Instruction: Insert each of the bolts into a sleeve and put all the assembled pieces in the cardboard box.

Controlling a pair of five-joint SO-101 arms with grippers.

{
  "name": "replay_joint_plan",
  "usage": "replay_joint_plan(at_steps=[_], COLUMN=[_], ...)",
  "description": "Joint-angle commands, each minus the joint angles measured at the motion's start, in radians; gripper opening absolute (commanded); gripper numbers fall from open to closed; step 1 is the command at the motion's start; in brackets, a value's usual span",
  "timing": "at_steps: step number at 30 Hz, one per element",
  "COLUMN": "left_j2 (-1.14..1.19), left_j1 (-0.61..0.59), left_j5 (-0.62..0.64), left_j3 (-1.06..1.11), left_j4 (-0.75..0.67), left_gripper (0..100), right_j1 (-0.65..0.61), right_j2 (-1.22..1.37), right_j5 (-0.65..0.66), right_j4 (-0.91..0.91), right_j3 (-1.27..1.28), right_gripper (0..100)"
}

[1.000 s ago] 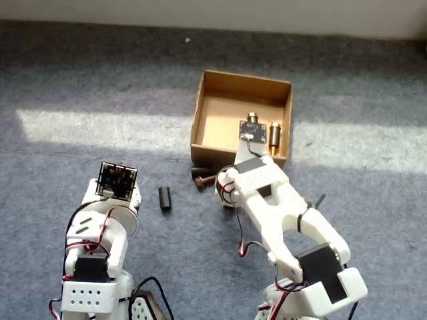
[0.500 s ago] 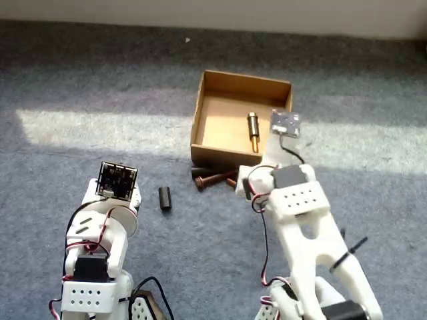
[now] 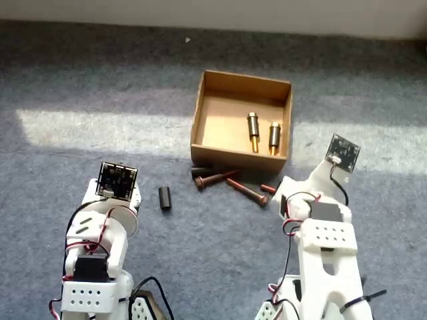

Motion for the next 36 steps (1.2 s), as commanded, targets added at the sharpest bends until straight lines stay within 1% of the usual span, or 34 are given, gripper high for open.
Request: replay_joint_plan(at_steps=[1, 10, 12, 17, 22, 27, 30, 33, 36], left_j2=[-0.008, -0.008, -0.002, 0.001, 0.004, 0.005, 0.005, 0.005, 0.031], left_j1=[-0.001, -0.007, -0.007, -0.001, 0.018, 0.127, 0.159, 0.166, 0.199], left_j5=[-0.008, -0.012, -0.012, -0.012, -0.014, -0.1, -0.103, -0.103, -0.106], left_j3=[0.027, 0.013, -0.027, -0.229, -0.427, -0.475, -0.475, -0.475, -0.478], left_j4=[-0.002, 0.002, 0.008, 0.176, 0.282, 0.361, 0.374, 0.374, 0.374], left_gripper=[1, 1, 1, 1, 1, 1, 1, 1, 2], right_j1=[0.035, 0.16, 0.193, 0.222, 0.22, 0.222, 0.223, 0.228, 0.285], right_j2=[-0.039, -0.051, -0.051, -0.051, -0.051, -0.051, -0.051, -0.051, -0.051], right_j5=[0.015, 0.015, 0.017, 0.017, 0.137, 0.143, 0.143, 0.157, 0.285], right_j4=[-0.081, -0.085, -0.085, -0.084, -0.081, -0.079, -0.028, 0.002, 0.001], right_j3=[0.03, 0.045, 0.045, 0.045, 0.047, 0.047, 0.036, 0.036, 0.036], right_gripper=[0.5, 0.5, 0.5, 0.6, 0.9, 0.9, 0.9, 0.9, 0.9])
